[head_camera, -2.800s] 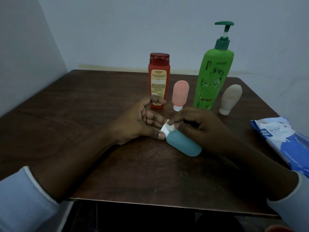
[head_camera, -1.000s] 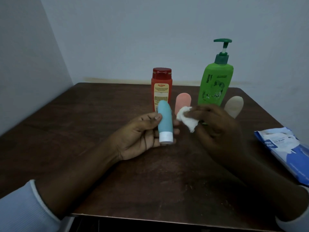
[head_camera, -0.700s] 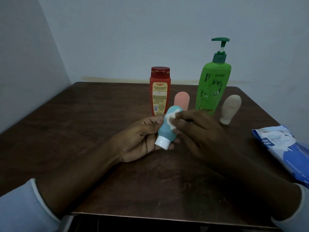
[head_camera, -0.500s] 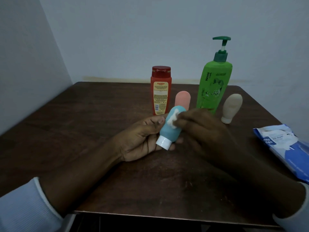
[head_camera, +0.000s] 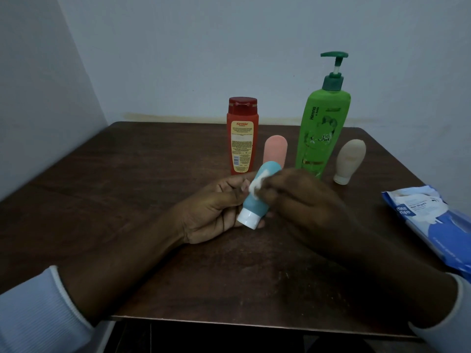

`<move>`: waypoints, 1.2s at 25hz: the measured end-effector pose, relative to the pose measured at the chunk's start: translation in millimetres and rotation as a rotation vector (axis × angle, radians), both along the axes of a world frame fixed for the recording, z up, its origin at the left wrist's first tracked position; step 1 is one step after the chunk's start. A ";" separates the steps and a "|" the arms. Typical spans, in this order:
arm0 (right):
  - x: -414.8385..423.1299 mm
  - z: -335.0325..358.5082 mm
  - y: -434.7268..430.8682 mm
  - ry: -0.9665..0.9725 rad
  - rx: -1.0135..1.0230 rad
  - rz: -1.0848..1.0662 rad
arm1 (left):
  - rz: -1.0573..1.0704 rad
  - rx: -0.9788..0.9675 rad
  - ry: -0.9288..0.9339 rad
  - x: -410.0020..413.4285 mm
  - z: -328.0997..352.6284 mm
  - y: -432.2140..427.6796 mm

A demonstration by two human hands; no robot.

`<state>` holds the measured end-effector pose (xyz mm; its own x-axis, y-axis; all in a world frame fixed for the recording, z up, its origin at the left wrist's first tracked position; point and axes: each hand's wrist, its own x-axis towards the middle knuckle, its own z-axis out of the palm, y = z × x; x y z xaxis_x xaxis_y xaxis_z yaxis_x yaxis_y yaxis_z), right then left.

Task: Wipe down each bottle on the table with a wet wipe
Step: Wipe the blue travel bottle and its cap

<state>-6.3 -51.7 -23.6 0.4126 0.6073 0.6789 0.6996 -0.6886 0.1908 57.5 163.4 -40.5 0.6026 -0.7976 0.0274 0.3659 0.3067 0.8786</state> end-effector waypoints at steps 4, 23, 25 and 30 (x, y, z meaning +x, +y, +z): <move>10.5 11.5 -8.9 0.020 0.158 -0.097 | -0.024 -0.037 0.012 3.4 0.9 1.6; 7.0 7.2 -15.9 0.089 0.184 -0.129 | 0.133 -0.070 0.032 -4.8 21.8 8.9; -4.6 9.7 -11.6 0.068 0.187 -0.097 | 0.229 -0.062 0.070 -12.9 35.4 9.0; -36.7 24.0 0.8 -0.003 0.170 -0.051 | 0.413 -0.080 0.182 -49.5 60.7 -0.6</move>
<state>-43.1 -50.9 0.4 0.4378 0.4624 0.7711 0.6626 -0.7456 0.0709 7.9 162.8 20.2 0.8705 -0.4889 -0.0567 0.3447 0.5233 0.7793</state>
